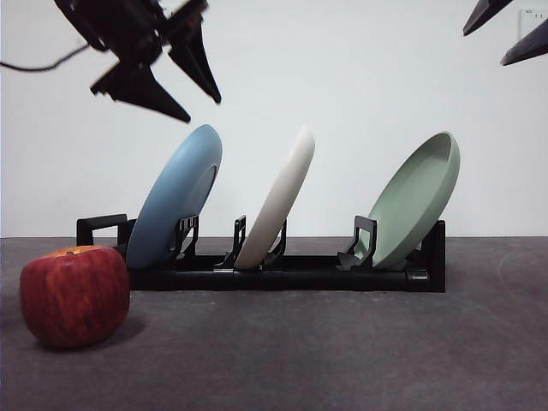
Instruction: Take the blue plate from the plate rack,put the plate on the table,take the apple from the table,put the apple in the plate
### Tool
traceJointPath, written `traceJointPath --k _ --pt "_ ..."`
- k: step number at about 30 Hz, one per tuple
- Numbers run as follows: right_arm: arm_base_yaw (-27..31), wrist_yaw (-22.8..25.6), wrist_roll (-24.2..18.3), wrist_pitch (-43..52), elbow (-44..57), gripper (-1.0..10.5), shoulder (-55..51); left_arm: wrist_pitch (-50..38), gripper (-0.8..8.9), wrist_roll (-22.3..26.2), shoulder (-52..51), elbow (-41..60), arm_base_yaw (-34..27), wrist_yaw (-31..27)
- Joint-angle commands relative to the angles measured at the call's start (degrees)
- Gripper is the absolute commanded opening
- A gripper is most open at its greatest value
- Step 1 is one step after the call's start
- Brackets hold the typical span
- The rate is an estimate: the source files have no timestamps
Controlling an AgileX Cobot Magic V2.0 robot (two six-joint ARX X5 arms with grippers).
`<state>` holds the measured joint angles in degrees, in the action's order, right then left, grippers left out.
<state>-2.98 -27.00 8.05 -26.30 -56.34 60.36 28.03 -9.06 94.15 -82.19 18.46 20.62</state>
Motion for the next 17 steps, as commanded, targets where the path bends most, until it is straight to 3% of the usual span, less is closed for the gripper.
traceJointPath --k 1,8,12,17 --pt "-0.13 -0.07 -0.61 0.09 -0.11 2.8 0.09 -0.04 2.79 0.07 1.75 0.17 0.22 -0.63" --pt "-0.13 0.09 -0.63 0.11 -0.11 2.8 0.09 0.07 2.65 0.09 3.72 0.17 0.26 -1.07" --pt "-0.13 0.09 -0.63 0.11 -0.11 2.8 0.09 -0.31 -0.25 0.48 3.72 0.17 0.37 -0.52" --pt "-0.13 0.11 -0.61 0.09 -0.11 2.8 0.09 -0.33 -0.08 0.79 3.72 0.13 0.37 -0.57"
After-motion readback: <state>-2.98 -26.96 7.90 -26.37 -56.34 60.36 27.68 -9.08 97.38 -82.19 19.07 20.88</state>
